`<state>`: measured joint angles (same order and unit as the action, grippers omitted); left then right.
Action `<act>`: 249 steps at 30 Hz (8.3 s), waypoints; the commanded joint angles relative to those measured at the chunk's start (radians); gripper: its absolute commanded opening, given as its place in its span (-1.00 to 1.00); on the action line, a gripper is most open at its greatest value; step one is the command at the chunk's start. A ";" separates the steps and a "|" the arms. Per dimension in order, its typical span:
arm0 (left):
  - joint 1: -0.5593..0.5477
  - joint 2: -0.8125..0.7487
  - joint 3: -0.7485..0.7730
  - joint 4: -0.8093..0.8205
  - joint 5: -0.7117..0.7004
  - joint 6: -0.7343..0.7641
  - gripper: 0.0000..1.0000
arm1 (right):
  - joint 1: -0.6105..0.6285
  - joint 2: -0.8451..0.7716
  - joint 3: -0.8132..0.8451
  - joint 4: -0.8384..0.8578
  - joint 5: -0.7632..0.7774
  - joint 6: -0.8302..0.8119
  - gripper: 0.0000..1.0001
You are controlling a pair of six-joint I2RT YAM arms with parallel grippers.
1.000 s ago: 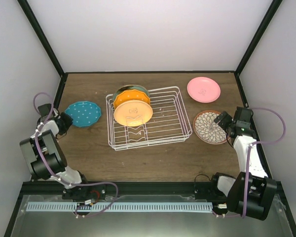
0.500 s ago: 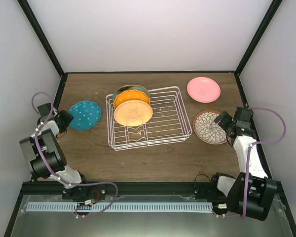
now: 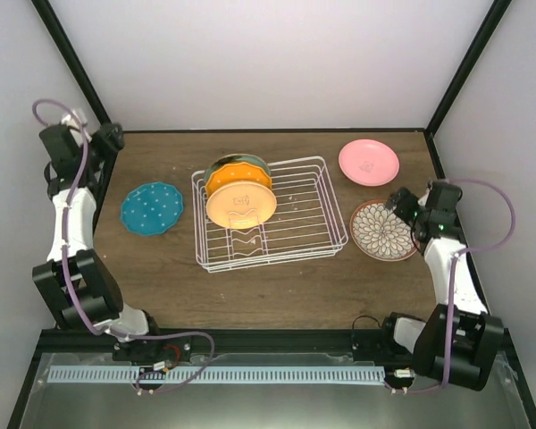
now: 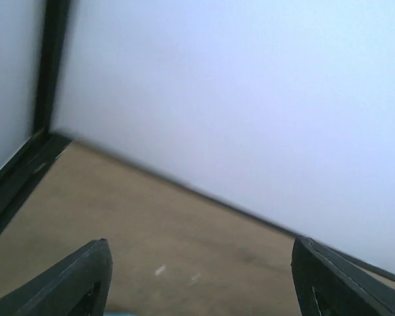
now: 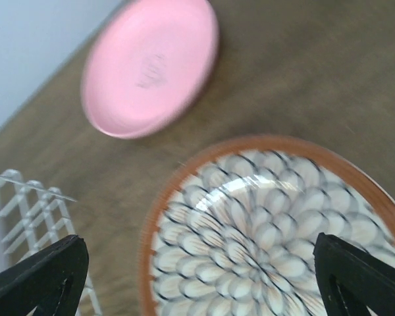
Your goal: Unload the plates from the dish rack
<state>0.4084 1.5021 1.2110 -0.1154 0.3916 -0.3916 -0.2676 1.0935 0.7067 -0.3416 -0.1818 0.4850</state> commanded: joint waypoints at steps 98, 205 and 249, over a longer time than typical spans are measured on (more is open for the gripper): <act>-0.177 -0.013 0.010 0.038 0.433 0.092 0.63 | 0.645 0.415 0.939 0.302 0.171 -0.394 -0.99; -0.584 -0.066 -0.226 0.063 0.064 0.942 0.31 | 0.030 0.635 0.777 -0.195 -0.102 -0.098 1.00; -0.636 0.119 -0.244 0.188 -0.012 0.928 -0.89 | 0.030 0.546 0.724 -0.197 -0.063 -0.095 1.00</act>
<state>-0.2089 1.6169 0.9798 0.0624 0.3782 0.5312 -0.2390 1.6611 1.4250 -0.5373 -0.2562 0.3935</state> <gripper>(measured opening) 0.213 0.998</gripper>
